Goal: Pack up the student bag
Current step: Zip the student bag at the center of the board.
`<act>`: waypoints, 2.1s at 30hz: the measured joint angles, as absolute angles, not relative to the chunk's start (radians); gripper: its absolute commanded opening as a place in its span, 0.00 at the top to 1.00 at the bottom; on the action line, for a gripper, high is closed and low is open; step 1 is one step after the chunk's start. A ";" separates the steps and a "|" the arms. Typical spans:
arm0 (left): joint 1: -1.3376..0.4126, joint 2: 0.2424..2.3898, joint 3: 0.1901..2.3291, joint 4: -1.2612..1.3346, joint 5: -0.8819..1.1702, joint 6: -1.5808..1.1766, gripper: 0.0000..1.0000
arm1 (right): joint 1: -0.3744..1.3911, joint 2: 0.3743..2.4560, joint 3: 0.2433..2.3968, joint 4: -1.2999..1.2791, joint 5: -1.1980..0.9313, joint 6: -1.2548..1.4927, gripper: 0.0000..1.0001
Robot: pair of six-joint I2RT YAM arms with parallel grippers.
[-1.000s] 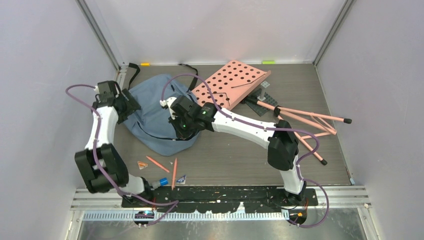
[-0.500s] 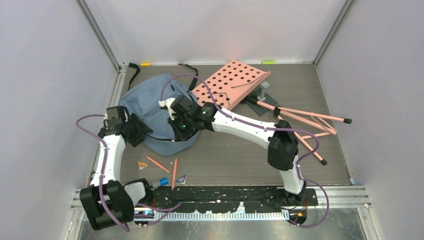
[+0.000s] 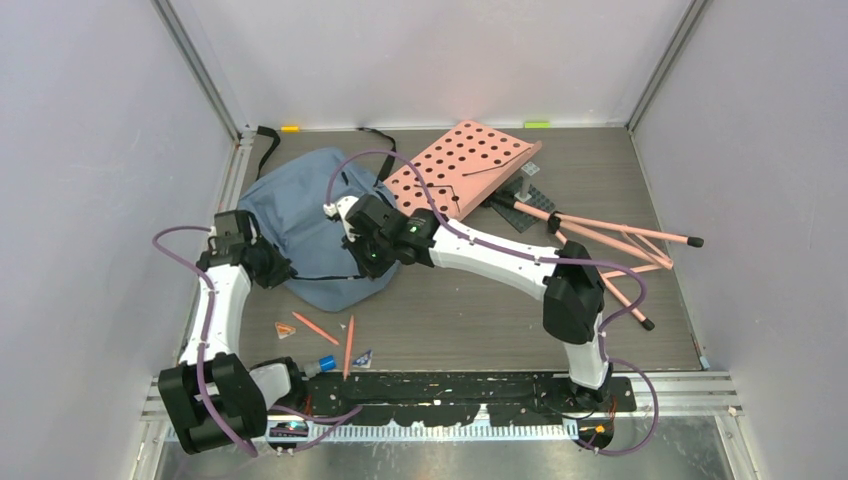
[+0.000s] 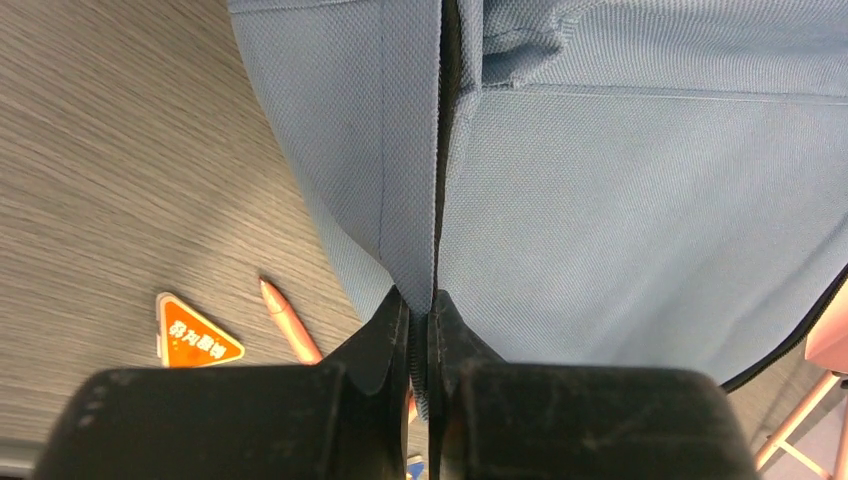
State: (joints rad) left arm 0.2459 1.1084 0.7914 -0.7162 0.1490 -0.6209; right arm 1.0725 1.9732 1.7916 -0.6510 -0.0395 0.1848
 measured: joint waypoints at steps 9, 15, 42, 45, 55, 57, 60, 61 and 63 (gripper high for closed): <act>0.303 1.146 0.857 -0.774 0.146 -0.530 1.00 | 1.075 1.880 1.703 -0.620 0.054 0.189 1.00; 0.344 1.177 0.897 -0.795 0.121 -0.450 1.00 | 1.063 1.864 1.668 -0.605 0.104 0.217 0.99; 0.140 1.206 1.032 -0.785 0.030 -0.230 0.29 | 0.888 1.784 1.574 -0.575 -0.026 0.290 0.99; 0.071 1.137 1.032 -0.757 0.129 -0.195 0.29 | 0.887 1.775 1.565 -0.573 -0.047 0.291 0.99; -0.225 1.114 0.925 -0.585 0.385 -0.214 0.28 | 0.889 1.717 1.537 -0.557 -0.099 0.295 0.99; -0.277 1.115 0.907 -0.559 0.387 -0.226 0.27 | 0.889 1.702 1.533 -0.553 -0.096 0.295 0.99; -0.318 1.115 0.884 -0.524 0.384 -0.232 0.27 | 0.888 1.686 1.526 -0.553 -0.088 0.300 0.99; -0.324 1.115 0.876 -0.514 0.382 -0.234 0.26 | 0.888 1.685 1.526 -0.553 -0.086 0.302 0.99; -0.335 1.115 0.862 -0.500 0.375 -0.237 0.28 | 0.888 1.684 1.525 -0.553 -0.081 0.307 0.99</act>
State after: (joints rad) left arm -0.3347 1.1152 0.8623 -0.4999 0.3752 -0.2371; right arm 0.8879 1.6836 1.5253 -0.5526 -0.0814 0.3065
